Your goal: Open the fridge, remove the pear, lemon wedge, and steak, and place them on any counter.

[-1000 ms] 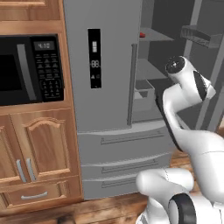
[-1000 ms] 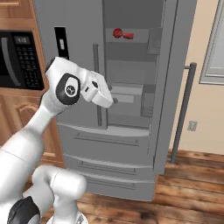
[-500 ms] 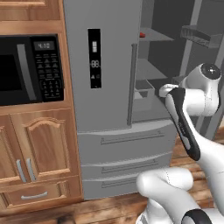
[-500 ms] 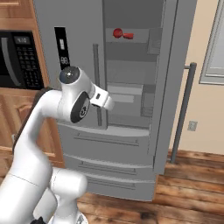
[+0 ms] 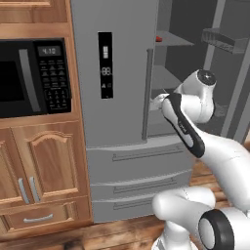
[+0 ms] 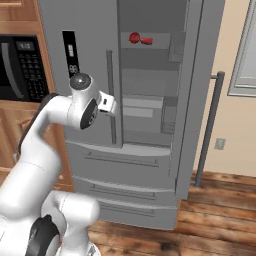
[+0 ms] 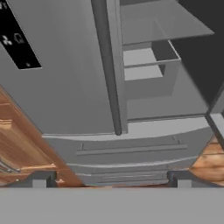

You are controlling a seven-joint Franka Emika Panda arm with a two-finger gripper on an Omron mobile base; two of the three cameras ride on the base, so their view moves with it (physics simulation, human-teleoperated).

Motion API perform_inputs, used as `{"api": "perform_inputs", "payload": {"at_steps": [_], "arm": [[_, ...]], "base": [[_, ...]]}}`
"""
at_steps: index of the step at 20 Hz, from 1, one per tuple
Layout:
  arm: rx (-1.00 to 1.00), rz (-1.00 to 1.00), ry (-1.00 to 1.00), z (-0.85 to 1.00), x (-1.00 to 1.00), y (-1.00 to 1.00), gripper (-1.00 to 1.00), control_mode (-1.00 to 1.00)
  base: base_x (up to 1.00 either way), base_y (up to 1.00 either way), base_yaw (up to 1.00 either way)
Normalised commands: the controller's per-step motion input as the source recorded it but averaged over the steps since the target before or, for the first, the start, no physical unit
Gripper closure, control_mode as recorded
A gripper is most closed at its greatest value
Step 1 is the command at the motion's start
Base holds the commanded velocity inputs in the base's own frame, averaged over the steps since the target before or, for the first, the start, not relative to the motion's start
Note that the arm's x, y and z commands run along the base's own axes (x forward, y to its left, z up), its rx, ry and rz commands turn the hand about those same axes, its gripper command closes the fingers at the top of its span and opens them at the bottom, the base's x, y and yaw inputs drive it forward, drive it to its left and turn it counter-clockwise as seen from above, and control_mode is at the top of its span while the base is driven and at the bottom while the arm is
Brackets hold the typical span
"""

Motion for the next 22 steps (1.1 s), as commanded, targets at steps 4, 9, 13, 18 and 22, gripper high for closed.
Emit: {"api": "perform_inputs", "payload": {"at_steps": [4,9,13,18,22], "arm": [[0.00,0.00,0.00,0.15,0.83,0.23,-1.00,-1.00],[0.00,0.00,0.00,0.27,0.88,0.22,-1.00,-1.00],[0.00,0.00,-0.03,0.31,0.74,0.10,-1.00,-1.00],[0.00,0.00,-0.14,0.32,0.57,0.00,-1.00,-1.00],[0.00,0.01,-0.18,0.11,0.66,0.00,-1.00,-1.00]], "base": [[0.00,0.00,0.00],[0.00,0.00,0.00],[0.00,0.00,0.00],[0.00,0.00,0.00],[0.00,0.00,0.00]]}}
